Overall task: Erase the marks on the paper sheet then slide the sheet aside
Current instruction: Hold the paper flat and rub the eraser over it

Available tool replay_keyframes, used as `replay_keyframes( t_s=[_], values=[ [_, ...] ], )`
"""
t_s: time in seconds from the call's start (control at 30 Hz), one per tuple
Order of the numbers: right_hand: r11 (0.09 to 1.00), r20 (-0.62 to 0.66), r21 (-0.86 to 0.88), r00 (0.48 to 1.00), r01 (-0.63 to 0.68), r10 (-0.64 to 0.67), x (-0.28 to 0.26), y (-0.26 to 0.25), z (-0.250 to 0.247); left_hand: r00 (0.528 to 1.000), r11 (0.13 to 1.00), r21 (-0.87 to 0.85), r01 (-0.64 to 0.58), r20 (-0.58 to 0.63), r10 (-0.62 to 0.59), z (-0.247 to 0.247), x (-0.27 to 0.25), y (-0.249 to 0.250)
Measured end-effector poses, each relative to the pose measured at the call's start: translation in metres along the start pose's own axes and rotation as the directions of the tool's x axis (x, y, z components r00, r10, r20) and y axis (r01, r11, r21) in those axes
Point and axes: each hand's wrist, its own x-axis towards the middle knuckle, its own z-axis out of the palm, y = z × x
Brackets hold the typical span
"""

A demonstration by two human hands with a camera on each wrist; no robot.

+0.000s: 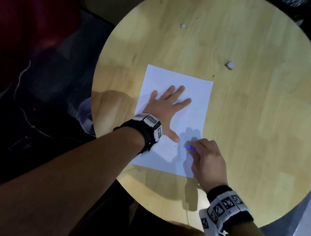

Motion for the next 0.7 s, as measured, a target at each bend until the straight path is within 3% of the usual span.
replay_keyframes(
  t_s=[0.17,0.33,0.5,0.7],
  values=[
    [0.999,0.038,0.052,0.999,-0.011,0.009,0.006,0.007,-0.004,0.996,0.985,-0.168,0.033,-0.074,-0.046,-0.01,-0.016,-0.034],
    [0.984,-0.033,0.174,0.999,-0.027,0.033,0.05,-0.01,-0.002,0.996,0.996,-0.073,0.041,-0.076,-0.047,-0.001,-0.046,-0.069],
    [0.992,-0.029,0.127,1.0,0.002,0.001,0.119,-0.028,0.016,0.998,0.999,-0.02,0.038,-0.057,-0.039,-0.002,-0.043,-0.069],
    [0.975,0.094,0.016,0.97,0.223,-0.224,0.039,-0.031,0.007,0.996,0.994,0.063,0.087,-0.01,-0.086,-0.004,-0.042,-0.061]
  ],
)
